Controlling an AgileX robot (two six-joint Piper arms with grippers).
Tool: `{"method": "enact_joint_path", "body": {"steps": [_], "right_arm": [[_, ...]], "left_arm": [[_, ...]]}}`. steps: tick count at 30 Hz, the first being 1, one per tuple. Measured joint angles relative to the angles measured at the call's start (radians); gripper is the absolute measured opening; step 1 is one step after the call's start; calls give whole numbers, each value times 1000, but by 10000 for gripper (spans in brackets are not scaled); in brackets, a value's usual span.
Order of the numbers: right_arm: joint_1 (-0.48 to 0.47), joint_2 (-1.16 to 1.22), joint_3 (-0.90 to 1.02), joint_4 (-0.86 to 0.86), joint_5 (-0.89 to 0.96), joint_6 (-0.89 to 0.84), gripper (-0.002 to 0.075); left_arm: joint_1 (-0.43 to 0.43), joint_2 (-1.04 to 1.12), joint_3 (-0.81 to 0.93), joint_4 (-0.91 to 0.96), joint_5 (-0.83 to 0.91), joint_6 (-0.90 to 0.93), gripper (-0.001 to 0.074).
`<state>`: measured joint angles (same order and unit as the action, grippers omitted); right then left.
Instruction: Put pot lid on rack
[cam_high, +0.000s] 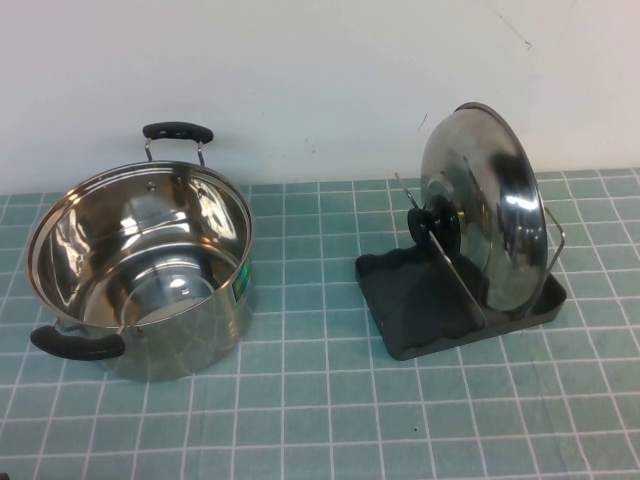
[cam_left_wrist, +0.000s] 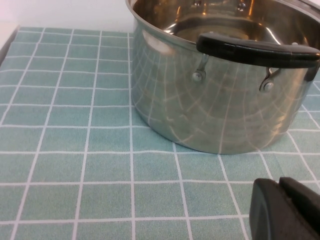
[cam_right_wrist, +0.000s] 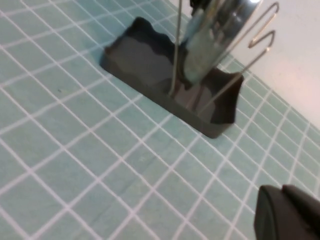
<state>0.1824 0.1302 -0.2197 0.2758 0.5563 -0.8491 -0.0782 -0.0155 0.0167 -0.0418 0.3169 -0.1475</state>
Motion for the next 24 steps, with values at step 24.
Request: {"method": "enact_joint_path", "body": {"steps": [24], "right_arm": [[-188, -143, 247, -248, -226, 596, -1]], "left_arm": [[0, 0, 0, 2, 0, 0, -2]]}}
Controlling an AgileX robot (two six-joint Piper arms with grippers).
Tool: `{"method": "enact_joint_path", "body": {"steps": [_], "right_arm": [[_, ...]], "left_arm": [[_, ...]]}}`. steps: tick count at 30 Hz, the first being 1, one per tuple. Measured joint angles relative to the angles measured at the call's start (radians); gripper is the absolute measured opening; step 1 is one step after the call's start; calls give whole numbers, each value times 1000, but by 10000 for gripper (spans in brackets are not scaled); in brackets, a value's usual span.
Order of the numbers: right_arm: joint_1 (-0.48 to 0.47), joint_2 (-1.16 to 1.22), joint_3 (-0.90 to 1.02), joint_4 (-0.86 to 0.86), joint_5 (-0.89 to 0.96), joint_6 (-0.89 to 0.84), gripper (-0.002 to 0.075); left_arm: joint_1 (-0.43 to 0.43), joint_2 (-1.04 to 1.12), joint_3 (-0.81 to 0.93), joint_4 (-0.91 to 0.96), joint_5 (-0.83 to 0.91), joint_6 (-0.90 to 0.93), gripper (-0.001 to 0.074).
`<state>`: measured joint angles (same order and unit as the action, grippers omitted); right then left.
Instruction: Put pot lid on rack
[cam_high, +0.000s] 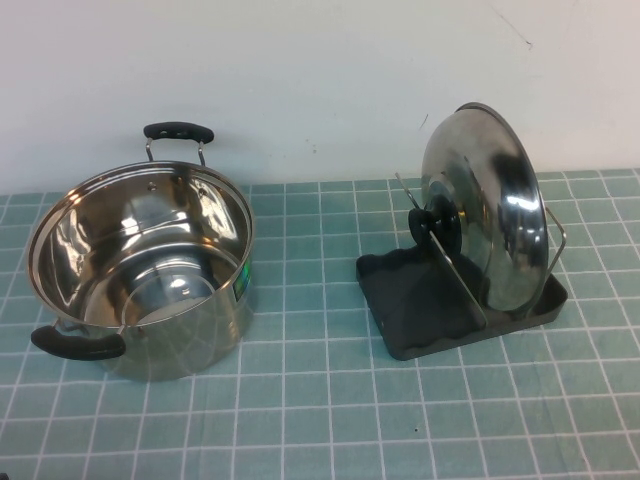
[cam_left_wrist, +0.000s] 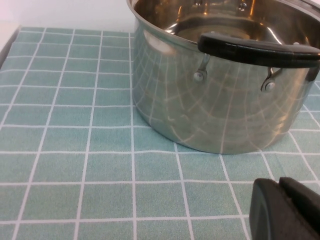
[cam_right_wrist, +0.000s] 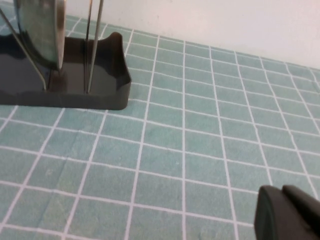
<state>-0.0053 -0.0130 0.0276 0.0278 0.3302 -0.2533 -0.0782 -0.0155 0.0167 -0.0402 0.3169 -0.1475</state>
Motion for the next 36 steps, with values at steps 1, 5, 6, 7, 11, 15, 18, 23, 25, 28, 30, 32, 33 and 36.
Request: {"method": "enact_joint_path", "body": {"steps": [1, 5, 6, 7, 11, 15, 18, 23, 25, 28, 30, 32, 33, 36], "right_arm": [[0, 0, 0, 0, 0, 4, -1], [-2, 0, -2, 0, 9, 22, -1], [-2, 0, -2, 0, 11, 34, -1], [-2, 0, -2, 0, 11, 50, -1], [-2, 0, -4, 0, 16, 78, -1], [-2, 0, -6, 0, 24, 99, -1], [-2, 0, -6, 0, 28, 103, -1], [-2, 0, -6, 0, 28, 105, -1], [-2, 0, -6, 0, 28, 105, -1], [-2, 0, -6, 0, 28, 105, -1], [-2, 0, -6, 0, 28, 105, -1], [-2, 0, -6, 0, 28, 105, -1], [-2, 0, -6, 0, 28, 105, -1], [-2, 0, -6, 0, 28, 124, -1]], "left_arm": [[0, 0, 0, 0, 0, 0, -1], [0, 0, 0, 1, 0, 0, -2], [0, 0, 0, 1, 0, 0, -1], [0, 0, 0, 1, 0, 0, -1], [0, 0, 0, 1, 0, 0, -2], [0, 0, 0, 1, 0, 0, -2], [0, 0, 0, 1, 0, 0, -2], [0, 0, 0, 1, 0, 0, -1], [0, 0, 0, 1, 0, 0, -1], [0, 0, 0, 1, 0, 0, -1], [0, 0, 0, 1, 0, 0, -1], [0, 0, 0, 1, 0, 0, -2], [0, 0, 0, 1, 0, 0, -1], [0, 0, 0, 1, 0, 0, -1]]}}
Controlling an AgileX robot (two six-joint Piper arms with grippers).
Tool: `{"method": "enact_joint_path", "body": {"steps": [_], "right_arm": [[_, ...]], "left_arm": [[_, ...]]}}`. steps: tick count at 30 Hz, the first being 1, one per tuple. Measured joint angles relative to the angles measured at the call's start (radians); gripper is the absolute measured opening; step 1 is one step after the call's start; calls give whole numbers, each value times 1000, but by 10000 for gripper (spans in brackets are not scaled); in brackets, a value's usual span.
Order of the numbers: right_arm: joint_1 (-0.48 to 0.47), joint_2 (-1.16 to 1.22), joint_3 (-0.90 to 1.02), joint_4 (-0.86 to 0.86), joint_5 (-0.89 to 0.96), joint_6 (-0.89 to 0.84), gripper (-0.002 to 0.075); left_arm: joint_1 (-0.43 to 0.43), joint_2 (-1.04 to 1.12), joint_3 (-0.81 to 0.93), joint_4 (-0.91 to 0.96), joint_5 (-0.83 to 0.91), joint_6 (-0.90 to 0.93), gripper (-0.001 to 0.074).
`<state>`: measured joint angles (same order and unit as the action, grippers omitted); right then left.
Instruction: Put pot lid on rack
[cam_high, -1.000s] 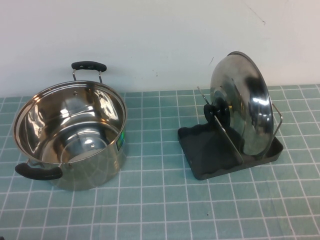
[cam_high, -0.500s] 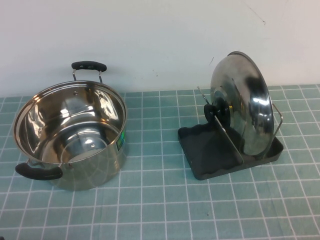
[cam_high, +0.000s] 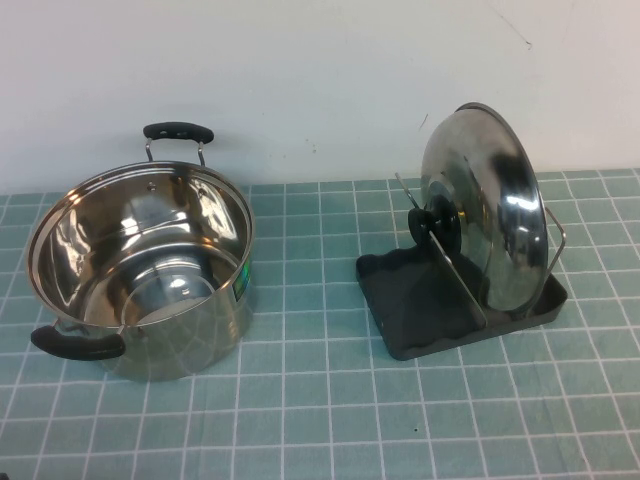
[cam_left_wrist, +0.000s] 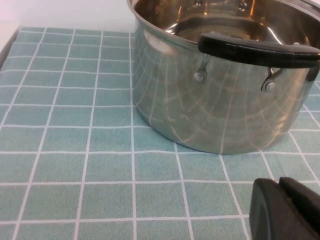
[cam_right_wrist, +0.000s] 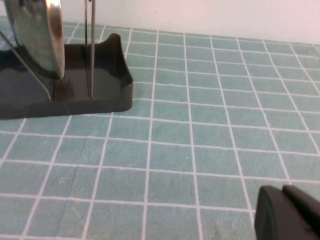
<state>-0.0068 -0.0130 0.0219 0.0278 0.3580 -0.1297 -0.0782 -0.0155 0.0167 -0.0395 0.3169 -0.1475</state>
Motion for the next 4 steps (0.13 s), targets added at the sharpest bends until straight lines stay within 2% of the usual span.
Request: {"method": "enact_joint_path", "body": {"steps": [4], "right_arm": [[0, 0, 0, 2, 4, 62, -1]], "left_arm": [[0, 0, 0, 0, 0, 0, -1]]}}
